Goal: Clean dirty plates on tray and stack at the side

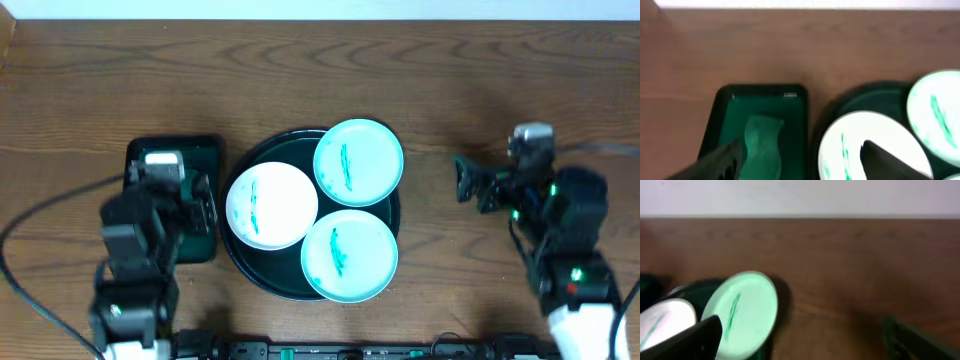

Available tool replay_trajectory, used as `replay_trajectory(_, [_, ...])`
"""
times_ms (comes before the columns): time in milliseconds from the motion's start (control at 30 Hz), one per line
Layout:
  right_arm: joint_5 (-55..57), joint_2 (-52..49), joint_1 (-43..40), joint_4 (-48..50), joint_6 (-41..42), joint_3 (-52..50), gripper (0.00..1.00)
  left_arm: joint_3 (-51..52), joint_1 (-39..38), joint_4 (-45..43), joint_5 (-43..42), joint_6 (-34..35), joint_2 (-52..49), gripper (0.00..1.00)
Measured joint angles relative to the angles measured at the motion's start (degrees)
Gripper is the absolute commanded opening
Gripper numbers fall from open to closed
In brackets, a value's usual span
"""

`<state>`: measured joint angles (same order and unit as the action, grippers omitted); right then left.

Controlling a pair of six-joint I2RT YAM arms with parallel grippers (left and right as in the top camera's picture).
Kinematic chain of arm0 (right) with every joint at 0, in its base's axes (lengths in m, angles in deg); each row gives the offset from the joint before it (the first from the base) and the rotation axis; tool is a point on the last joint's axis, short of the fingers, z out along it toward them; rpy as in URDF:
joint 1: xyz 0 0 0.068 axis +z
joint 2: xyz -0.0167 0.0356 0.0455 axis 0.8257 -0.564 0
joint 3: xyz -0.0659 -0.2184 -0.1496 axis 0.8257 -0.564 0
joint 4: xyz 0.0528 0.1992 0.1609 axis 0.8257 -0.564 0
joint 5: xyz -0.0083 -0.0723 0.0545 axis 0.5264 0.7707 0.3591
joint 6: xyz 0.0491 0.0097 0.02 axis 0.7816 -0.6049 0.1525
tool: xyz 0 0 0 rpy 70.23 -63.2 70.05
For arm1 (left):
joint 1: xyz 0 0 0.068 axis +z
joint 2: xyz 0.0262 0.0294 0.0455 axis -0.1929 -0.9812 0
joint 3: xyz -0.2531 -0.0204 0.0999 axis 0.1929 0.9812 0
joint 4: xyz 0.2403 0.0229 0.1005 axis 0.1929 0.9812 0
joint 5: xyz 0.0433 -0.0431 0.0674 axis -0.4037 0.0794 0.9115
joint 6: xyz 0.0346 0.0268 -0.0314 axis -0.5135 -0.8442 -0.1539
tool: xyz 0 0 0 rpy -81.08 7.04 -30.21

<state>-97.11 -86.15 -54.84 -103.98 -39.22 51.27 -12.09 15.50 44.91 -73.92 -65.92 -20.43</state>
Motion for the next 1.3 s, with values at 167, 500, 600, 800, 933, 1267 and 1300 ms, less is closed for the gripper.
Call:
replay_trajectory(167, [-1.27, -10.97, 0.0, -15.1, -0.24, 13.73, 0.99, -16.39, 0.0, 16.13, -0.48, 0.0, -12.04, 0.76])
replay_trajectory(500, [-7.34, -23.34, 0.0, -24.68, 2.67, 24.74, 0.98, -30.6, 0.0, 30.64, -9.68, 0.0, -26.86, 0.76])
replay_trajectory(600, [-12.2, -24.94, 0.52, -22.38, 4.92, 24.74, 0.89, -30.6, 0.0, 30.77, -11.72, 0.0, -29.29, 0.76])
replay_trajectory(800, [-14.12, -29.31, 8.0, -18.18, 12.09, 25.0, 0.73, -30.6, 0.0, 29.73, -13.88, 0.02, -32.02, 0.76])
replay_trajectory(933, [-13.51, -36.3, 15.23, -18.21, 17.46, 28.57, 0.61, -30.6, 0.0, 29.79, -9.29, 4.72, -32.92, 0.76])
replay_trajectory(1267, [-7.37, -53.0, 28.57, -21.81, 24.81, 40.54, 0.37, -30.6, 1.57, 33.97, 11.19, 20.15, -34.18, 0.76])
replay_trajectory(1300, [-6.49, -54.21, 29.83, -21.75, 25.4, 40.79, 0.37, -30.6, 1.57, 33.97, 12.17, 20.92, -34.18, 0.76])
